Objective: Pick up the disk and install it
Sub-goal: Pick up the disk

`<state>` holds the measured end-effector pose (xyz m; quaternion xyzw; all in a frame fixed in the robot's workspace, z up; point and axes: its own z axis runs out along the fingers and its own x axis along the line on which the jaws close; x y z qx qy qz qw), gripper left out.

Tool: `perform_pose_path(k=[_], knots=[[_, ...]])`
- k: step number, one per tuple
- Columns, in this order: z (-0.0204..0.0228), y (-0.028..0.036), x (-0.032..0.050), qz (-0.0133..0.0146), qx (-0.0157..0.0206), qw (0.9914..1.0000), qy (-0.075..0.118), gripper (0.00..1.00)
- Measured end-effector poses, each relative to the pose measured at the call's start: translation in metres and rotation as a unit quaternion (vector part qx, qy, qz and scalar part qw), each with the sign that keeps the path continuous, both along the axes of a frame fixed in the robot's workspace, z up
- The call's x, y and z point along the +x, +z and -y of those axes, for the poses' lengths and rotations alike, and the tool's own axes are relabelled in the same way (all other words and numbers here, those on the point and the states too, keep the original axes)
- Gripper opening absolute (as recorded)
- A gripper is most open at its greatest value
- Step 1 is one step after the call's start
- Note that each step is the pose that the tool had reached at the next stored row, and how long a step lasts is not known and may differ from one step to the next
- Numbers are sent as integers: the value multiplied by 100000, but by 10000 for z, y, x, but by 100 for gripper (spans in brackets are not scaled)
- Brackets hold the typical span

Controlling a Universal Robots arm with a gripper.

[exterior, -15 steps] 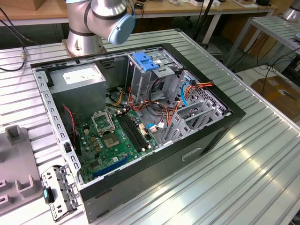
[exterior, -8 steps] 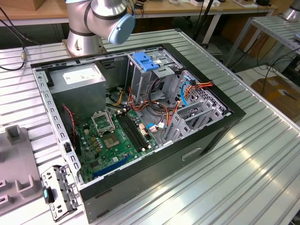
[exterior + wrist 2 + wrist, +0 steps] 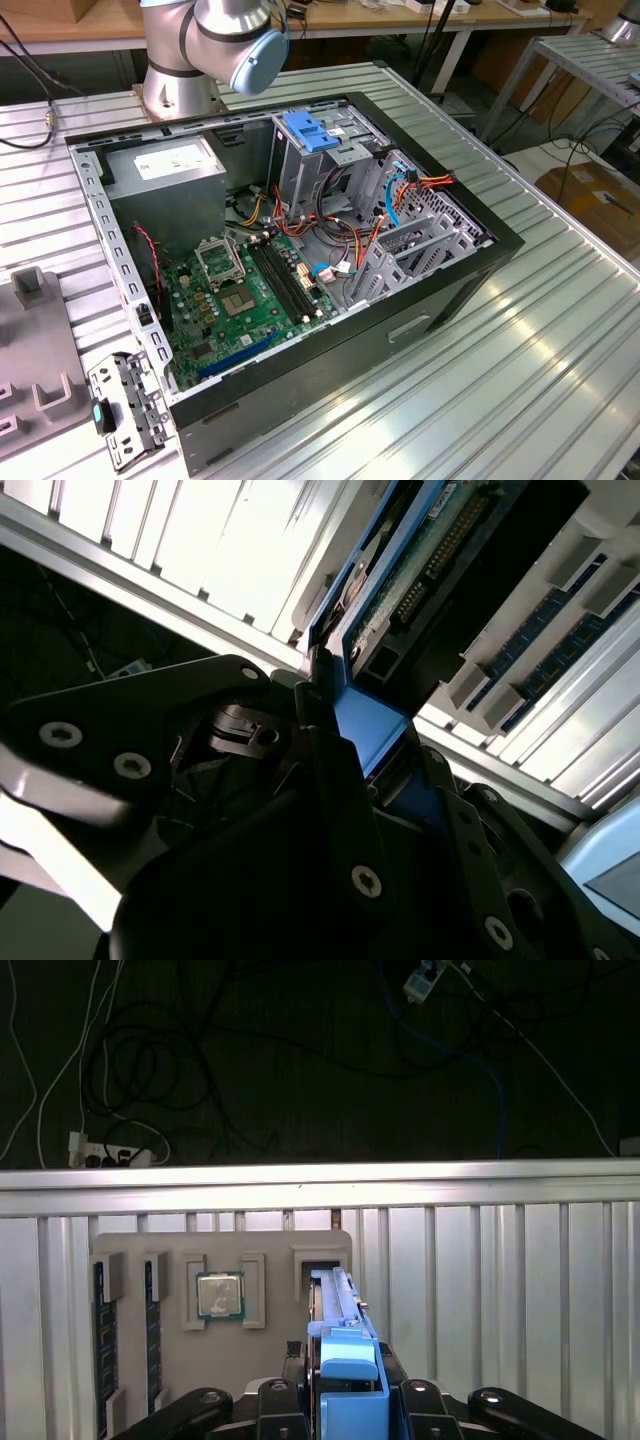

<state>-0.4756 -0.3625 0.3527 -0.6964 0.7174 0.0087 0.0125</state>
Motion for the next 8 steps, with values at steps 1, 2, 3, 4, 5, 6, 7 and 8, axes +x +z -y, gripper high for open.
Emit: perform_pose_path(k=[1, 2, 3, 4, 5, 6, 7, 8], knots=[[0, 7, 0, -2, 0, 100000, -1, 37], [0, 14, 0, -3, -1, 100000, -1, 37], [0, 21, 0, 2, 1, 100000, 0, 37], [0, 28, 0, 6, 5, 100000, -1, 37], [0, 40, 0, 0, 0, 100000, -1, 37], [0, 49, 0, 6, 4, 100000, 0, 37], [0, 57, 0, 5, 2, 100000, -1, 37], [0, 66, 0, -3, 0, 100000, -2, 37]])
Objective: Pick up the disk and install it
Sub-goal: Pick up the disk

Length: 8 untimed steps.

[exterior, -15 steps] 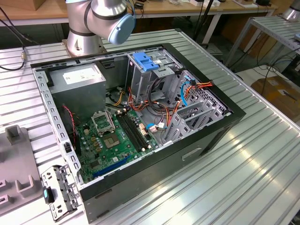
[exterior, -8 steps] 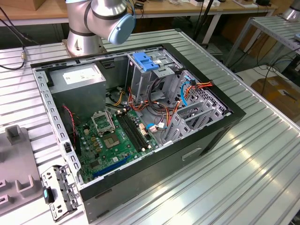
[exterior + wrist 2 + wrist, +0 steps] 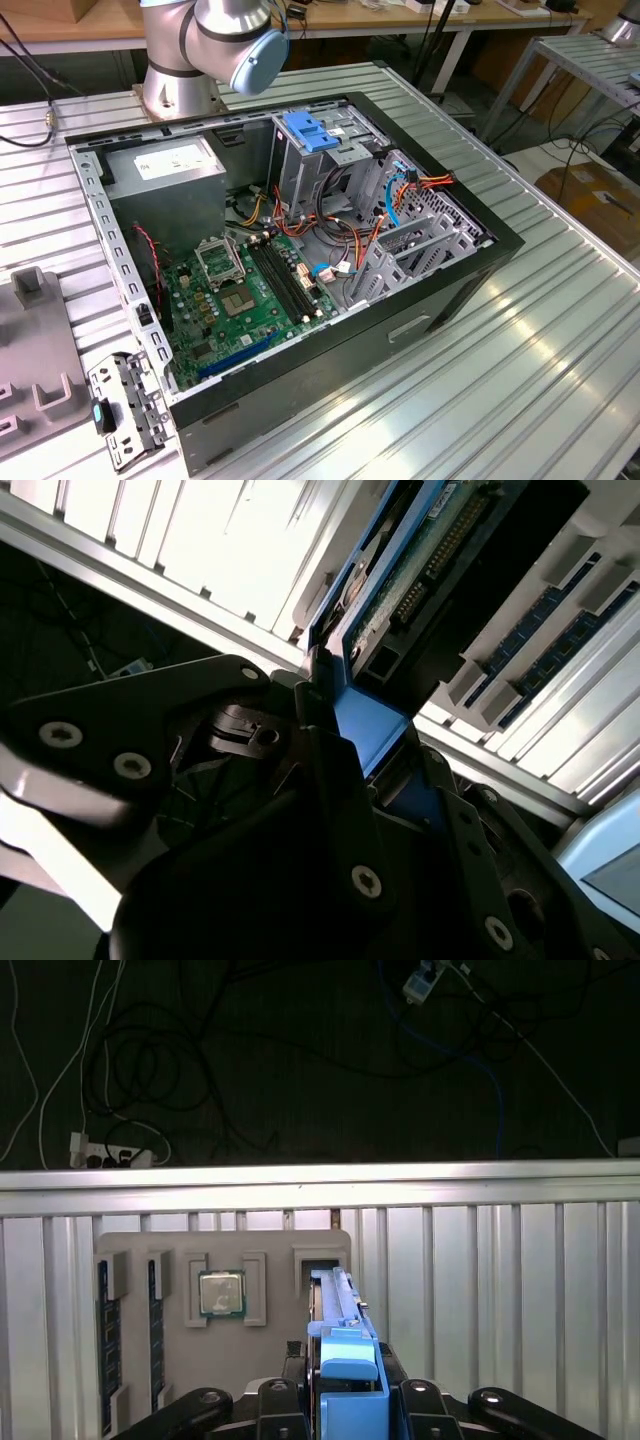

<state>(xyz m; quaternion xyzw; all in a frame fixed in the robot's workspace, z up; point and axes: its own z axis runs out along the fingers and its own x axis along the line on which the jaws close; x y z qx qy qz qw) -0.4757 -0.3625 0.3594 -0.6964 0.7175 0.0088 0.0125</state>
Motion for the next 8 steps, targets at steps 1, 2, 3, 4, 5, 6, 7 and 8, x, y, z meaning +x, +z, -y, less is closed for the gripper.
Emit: perform_pose_path(k=[1, 2, 3, 4, 5, 6, 7, 8], knots=[[0, 6, 0, 5, 3, 100000, 2, 37], [0, 14, 0, 8, 3, 100000, 3, 37], [0, 25, 0, 4, 2, 100000, 3, 37], [0, 30, 0, 7, 3, 100000, 2, 37], [0, 43, 0, 2, 1, 100000, 0, 37], [0, 51, 0, 1, 0, 100000, 3, 37], [0, 59, 0, 0, -2, 100000, 3, 37], [0, 69, 0, -3, -4, 100000, 7, 37]])
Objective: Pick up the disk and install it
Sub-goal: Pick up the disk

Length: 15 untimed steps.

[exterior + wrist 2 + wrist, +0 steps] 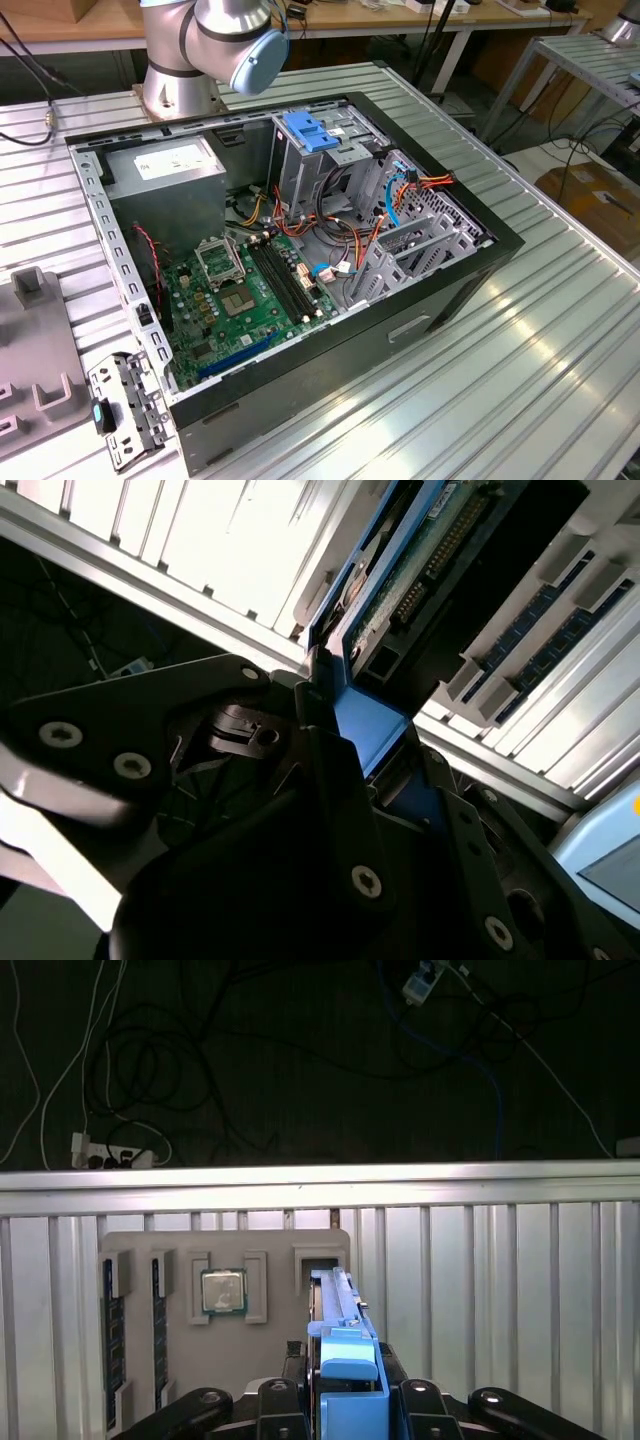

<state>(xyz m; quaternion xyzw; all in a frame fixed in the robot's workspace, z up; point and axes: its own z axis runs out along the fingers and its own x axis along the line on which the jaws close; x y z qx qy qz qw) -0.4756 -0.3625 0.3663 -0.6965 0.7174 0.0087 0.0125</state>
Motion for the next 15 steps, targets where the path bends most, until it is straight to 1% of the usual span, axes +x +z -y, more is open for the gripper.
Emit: perform_pose_path(k=[4, 10, 13, 15], knots=[[0, 53, 0, 5, 1, 100000, -7, 37], [0, 110, 0, 7, 1, 100000, -5, 37], [0, 161, 0, 9, 2, 100000, -6, 37], [0, 182, 0, 2, 1, 100000, -8, 37]])
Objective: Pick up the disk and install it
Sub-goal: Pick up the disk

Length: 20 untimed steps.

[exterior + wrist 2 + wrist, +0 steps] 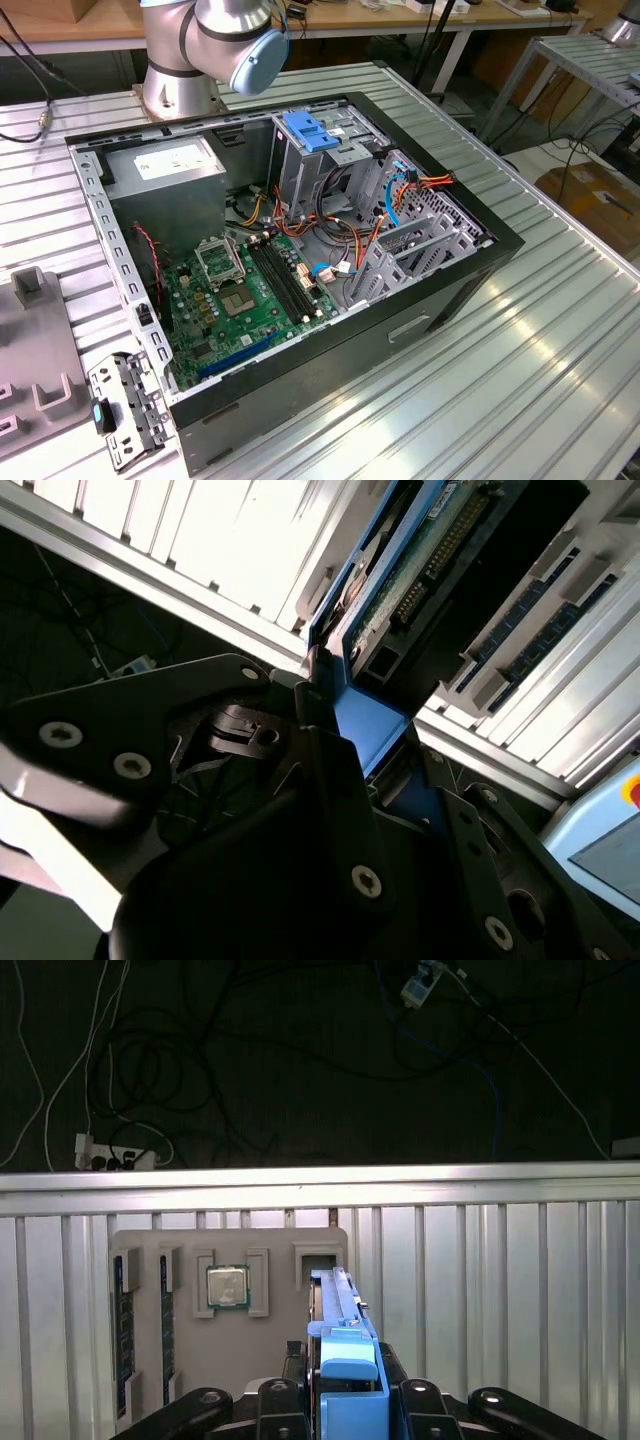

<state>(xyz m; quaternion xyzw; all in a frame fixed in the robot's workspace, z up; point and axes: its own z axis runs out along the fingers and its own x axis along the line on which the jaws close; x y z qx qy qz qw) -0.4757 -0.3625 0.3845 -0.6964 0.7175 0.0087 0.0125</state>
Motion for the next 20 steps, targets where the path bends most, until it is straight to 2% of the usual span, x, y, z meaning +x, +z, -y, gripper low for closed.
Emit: perform_pose_path(k=[7, 13, 20], knots=[[0, 78, 0, 4, 2, 100000, 2, 37], [0, 176, 0, 11, 4, 100000, 3, 37], [0, 258, 0, 7, 0, 100000, -1, 37]])
